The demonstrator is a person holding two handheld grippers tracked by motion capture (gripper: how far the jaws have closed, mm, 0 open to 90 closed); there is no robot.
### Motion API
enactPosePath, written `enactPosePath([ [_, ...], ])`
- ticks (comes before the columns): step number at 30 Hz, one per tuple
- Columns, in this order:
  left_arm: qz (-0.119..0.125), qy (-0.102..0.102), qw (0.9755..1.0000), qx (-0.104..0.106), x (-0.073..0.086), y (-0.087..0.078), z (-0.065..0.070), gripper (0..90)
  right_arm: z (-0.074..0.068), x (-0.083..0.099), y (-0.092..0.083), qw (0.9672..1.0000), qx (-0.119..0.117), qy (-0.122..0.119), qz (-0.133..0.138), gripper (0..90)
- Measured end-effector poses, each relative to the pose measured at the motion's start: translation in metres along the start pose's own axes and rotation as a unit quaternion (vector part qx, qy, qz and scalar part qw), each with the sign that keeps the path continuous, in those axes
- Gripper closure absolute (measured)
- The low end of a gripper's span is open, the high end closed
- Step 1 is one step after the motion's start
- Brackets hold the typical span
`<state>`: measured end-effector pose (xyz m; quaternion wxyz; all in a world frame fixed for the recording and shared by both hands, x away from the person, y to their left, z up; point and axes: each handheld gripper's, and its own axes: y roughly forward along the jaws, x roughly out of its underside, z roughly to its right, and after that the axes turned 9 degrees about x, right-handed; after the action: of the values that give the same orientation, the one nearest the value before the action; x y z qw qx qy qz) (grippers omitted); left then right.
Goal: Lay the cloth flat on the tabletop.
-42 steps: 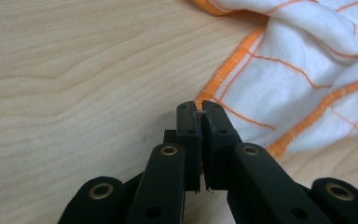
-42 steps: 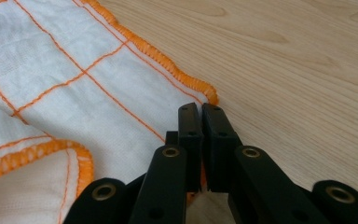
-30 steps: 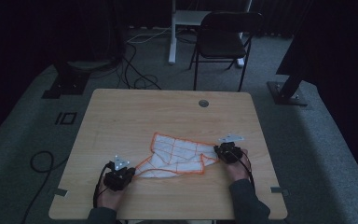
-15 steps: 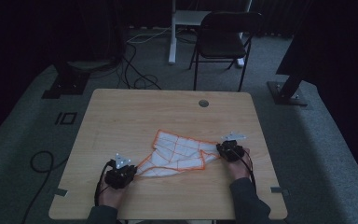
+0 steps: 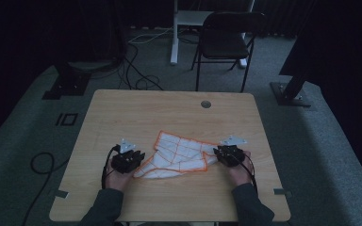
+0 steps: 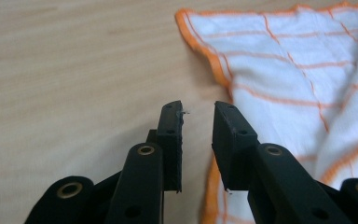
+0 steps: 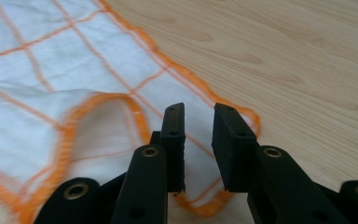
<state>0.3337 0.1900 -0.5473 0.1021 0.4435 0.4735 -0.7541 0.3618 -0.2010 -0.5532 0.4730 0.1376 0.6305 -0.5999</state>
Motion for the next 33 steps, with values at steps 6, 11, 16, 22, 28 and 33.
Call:
enactPosePath([
  [6,-0.002,0.009,1.0000,0.001,-0.018,0.016,-0.009,71.2,-0.015,-0.002,-0.013,0.9995,-0.015,-0.024,0.010,72.6],
  [11,-0.012,0.019,0.9997,0.006,-0.030,0.033,-0.013,70.1,-0.029,-0.004,-0.022,0.9985,-0.030,-0.041,0.021,70.4],
  [16,-0.017,0.021,0.9996,0.012,-0.042,0.051,-0.014,69.0,-0.037,-0.003,-0.026,0.9979,-0.037,-0.047,0.025,69.0],
  [22,-0.018,0.020,0.9996,0.010,-0.056,0.070,-0.009,67.7,-0.047,0.003,-0.033,0.9969,-0.042,-0.059,0.029,67.3],
  [28,-0.037,0.022,0.9991,0.000,-0.065,0.091,-0.007,65.6,-0.051,0.011,-0.035,0.9966,-0.054,-0.055,0.030,61.8],
  [33,-0.056,0.026,0.9980,-0.008,-0.068,0.104,-0.003,61.2,-0.052,0.013,-0.033,0.9973,-0.051,-0.049,0.019,52.8],
])
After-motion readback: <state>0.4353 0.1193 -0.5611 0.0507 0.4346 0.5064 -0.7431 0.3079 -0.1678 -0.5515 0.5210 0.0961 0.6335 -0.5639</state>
